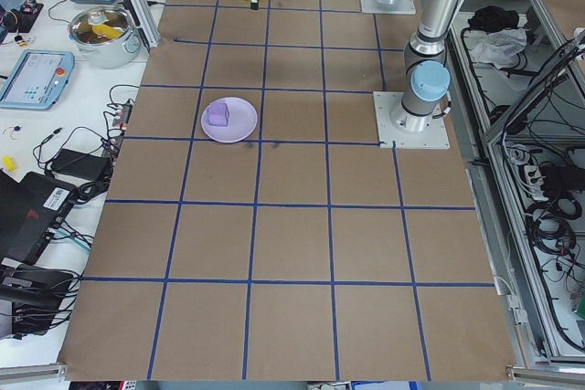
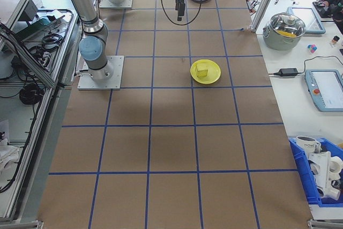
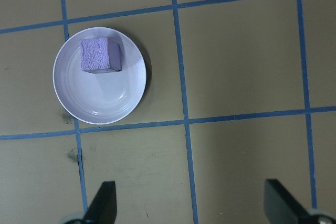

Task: Sort blocks by color into plates

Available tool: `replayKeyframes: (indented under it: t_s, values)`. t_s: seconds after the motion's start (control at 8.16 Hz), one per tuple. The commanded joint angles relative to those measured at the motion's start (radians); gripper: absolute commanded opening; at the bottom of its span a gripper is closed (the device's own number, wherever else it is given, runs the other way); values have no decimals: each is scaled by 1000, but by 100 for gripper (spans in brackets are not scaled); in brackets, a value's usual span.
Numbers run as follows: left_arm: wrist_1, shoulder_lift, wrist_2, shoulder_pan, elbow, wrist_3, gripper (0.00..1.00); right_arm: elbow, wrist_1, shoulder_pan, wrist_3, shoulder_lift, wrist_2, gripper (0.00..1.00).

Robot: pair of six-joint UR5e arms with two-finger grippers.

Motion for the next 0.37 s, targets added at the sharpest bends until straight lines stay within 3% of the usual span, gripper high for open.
replayKeyframes:
  t_s: [0.0, 0.25]
  values:
    - [2, 3, -2, 2, -2, -3, 100, 0, 1, 0, -1, 0, -1, 100]
    - [2, 3, 0, 2, -4, -6, 100, 0, 1, 0, -1, 2, -4, 100]
